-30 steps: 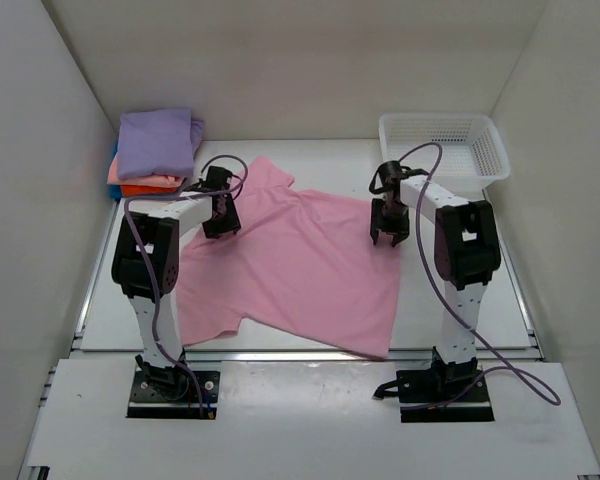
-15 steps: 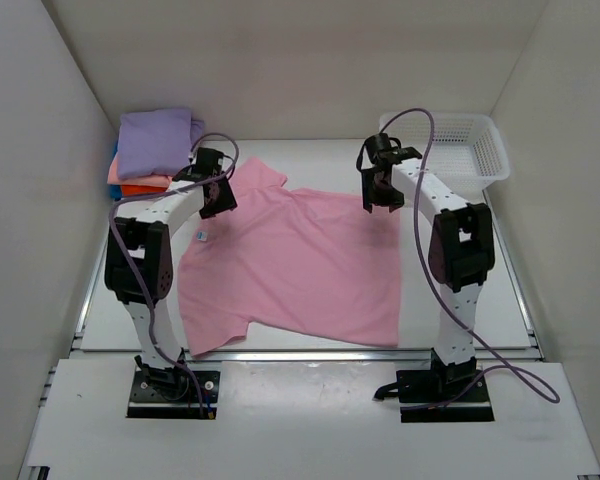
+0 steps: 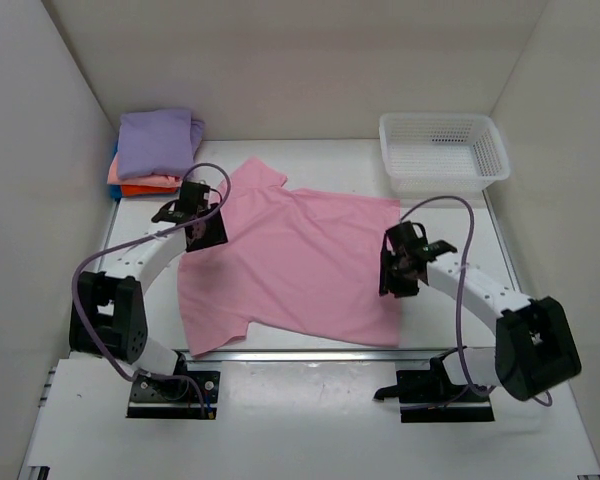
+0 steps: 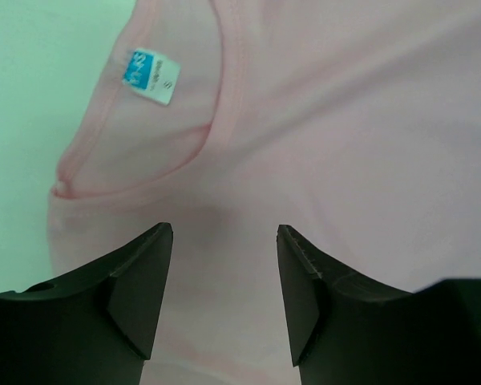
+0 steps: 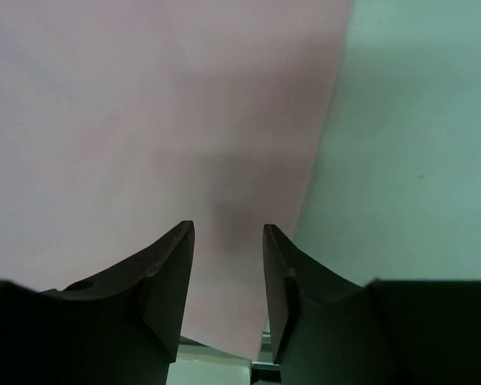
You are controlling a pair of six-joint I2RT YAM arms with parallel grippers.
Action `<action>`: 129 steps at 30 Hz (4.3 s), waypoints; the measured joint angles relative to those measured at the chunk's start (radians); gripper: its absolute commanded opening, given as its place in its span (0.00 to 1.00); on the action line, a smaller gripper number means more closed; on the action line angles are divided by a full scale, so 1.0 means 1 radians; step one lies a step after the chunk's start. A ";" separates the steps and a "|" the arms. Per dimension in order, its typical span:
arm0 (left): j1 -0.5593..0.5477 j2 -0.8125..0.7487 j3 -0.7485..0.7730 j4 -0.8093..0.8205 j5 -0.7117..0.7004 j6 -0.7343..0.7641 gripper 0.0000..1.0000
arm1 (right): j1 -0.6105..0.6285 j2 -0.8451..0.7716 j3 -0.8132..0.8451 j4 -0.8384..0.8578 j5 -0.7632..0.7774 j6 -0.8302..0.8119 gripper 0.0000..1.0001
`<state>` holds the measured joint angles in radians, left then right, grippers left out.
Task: Fold and stack the t-shirts
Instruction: Flatten out the tshirt, then grap the side of the flattened tshirt closest away from the robot with both arms
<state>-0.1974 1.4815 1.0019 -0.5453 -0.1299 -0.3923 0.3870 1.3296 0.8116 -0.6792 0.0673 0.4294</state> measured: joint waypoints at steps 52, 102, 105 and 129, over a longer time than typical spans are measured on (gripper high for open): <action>-0.002 0.315 0.377 -0.169 0.067 0.052 0.73 | -0.179 0.267 0.301 0.039 -0.038 -0.189 0.44; 0.029 -0.283 -0.486 0.027 0.147 -0.290 0.00 | -0.295 -0.005 -0.140 0.017 -0.114 -0.005 0.43; 0.016 -0.313 -0.502 0.013 0.158 -0.289 0.00 | -0.283 -0.006 -0.151 0.027 -0.132 0.015 0.00; -0.002 -0.740 -0.489 -0.367 0.230 -0.312 0.00 | -0.266 -0.309 -0.128 -0.203 -0.200 0.048 0.00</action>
<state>-0.1993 0.7414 0.5133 -0.9127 0.1005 -0.7048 0.1211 1.0206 0.6834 -0.8822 -0.1329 0.4774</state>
